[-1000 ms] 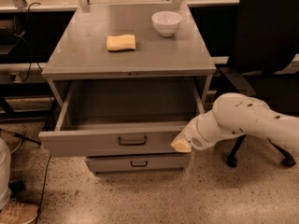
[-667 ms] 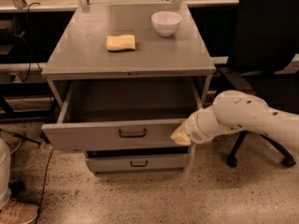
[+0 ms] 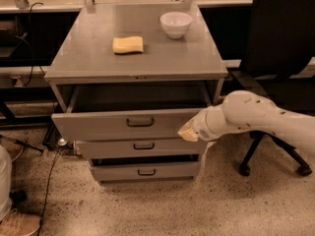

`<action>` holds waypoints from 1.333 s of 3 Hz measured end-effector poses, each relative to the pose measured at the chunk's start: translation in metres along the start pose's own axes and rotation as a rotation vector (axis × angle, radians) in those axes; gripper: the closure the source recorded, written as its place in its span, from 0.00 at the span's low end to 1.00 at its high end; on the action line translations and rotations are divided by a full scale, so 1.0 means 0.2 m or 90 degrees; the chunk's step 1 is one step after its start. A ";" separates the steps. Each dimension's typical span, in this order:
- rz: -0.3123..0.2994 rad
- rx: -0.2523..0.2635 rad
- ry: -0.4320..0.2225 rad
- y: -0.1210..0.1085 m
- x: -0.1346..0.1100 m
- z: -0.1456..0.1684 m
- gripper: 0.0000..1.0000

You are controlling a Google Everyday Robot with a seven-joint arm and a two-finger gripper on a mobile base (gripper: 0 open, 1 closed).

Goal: Close top drawer

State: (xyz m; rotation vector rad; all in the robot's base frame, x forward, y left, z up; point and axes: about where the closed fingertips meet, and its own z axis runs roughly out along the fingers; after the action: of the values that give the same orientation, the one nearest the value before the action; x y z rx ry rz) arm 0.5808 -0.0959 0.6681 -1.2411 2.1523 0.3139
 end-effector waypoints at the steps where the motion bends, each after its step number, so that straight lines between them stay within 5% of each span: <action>1: -0.010 0.011 -0.029 -0.11 -0.07 0.06 1.00; 2: -0.023 0.023 -0.074 -0.26 -0.18 0.16 1.00; 4: -0.029 0.027 -0.093 -0.32 -0.23 0.21 1.00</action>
Offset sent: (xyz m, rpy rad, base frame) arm 0.1166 0.0209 0.0087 0.1217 -0.1810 0.0252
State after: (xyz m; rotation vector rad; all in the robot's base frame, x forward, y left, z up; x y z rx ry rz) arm 0.6668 -0.0775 0.6706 -1.2032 1.9937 0.3280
